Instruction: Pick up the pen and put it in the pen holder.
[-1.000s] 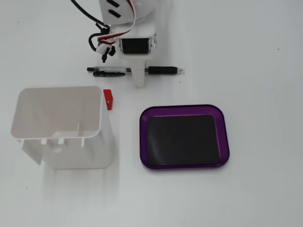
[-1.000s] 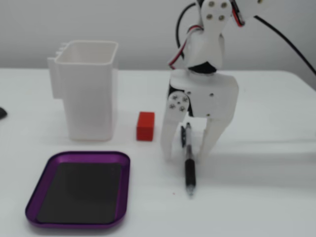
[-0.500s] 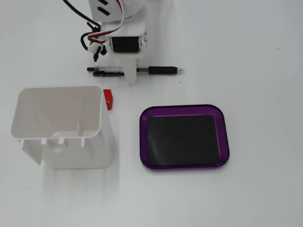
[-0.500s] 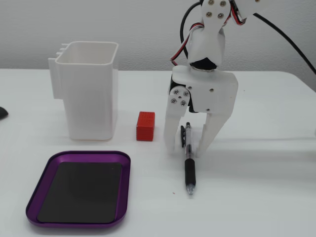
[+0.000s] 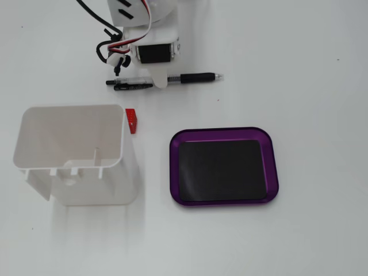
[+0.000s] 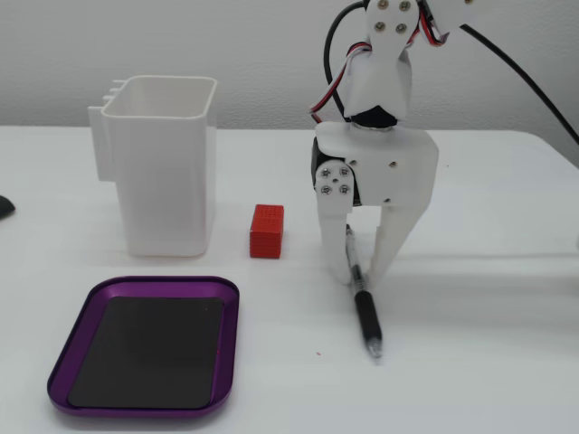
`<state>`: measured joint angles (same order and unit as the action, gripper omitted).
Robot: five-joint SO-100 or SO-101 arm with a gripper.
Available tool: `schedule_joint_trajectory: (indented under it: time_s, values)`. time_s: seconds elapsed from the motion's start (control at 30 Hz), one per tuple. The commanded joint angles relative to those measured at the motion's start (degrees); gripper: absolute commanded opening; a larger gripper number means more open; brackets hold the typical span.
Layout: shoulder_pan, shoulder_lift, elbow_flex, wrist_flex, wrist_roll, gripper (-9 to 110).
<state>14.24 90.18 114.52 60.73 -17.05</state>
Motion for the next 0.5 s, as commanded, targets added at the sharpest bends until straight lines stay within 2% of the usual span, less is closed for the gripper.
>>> schedule_joint_trajectory:
  time_s: [0.0, 0.23, 0.47]
  values:
    - [0.6, 6.3, -5.1, 6.3, -1.1, -1]
    - [0.7, 22.2, -20.5, 18.6, -5.4, -1]
    - [8.7, 23.6, -32.8, 19.5, -17.1, -1]
